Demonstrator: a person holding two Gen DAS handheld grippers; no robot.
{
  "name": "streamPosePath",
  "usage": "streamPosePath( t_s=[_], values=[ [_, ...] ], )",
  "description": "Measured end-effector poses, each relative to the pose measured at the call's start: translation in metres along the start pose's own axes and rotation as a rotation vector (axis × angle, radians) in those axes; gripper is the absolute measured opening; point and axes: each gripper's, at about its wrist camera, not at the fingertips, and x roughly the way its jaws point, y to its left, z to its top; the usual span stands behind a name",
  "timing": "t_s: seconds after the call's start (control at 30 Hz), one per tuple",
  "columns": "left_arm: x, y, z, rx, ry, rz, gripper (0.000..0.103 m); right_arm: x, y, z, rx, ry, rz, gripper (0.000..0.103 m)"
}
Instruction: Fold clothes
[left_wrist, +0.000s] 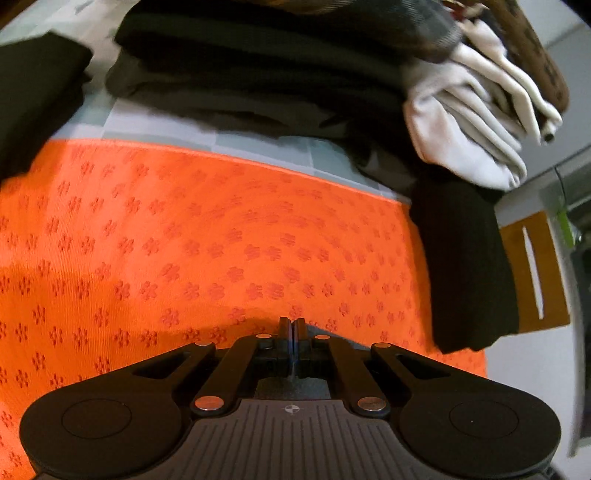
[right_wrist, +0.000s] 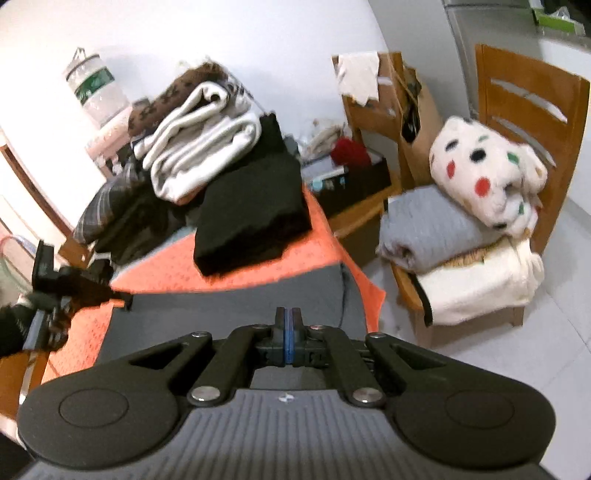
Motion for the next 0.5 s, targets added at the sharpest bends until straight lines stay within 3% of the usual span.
streamPosePath(
  t_s=[0.17, 0.2, 0.27, 0.33, 0.5],
  values=[
    [-0.016, 0.007, 0.005, -0.066, -0.038, -0.044, 0.008, 0.004, 0.000, -0.012, 0.011, 0.063, -0.044, 0.002],
    [-0.020, 0.005, 0.004, -0.064, -0.042, -0.056, 0.014, 0.008, 0.000, -0.013, 0.022, 0.068, -0.055, 0.005],
    [-0.029, -0.003, 0.002, -0.014, -0.045, -0.062, 0.024, 0.020, -0.004, -0.013, 0.038, 0.088, -0.066, 0.009],
    [-0.035, -0.015, -0.006, 0.050, -0.043, -0.057, 0.034, 0.033, -0.011, -0.011, 0.059, 0.105, -0.077, 0.023],
    [-0.046, -0.030, -0.034, 0.098, -0.037, -0.081, 0.045, 0.068, -0.029, -0.004, 0.143, 0.164, -0.051, 0.034]
  ],
)
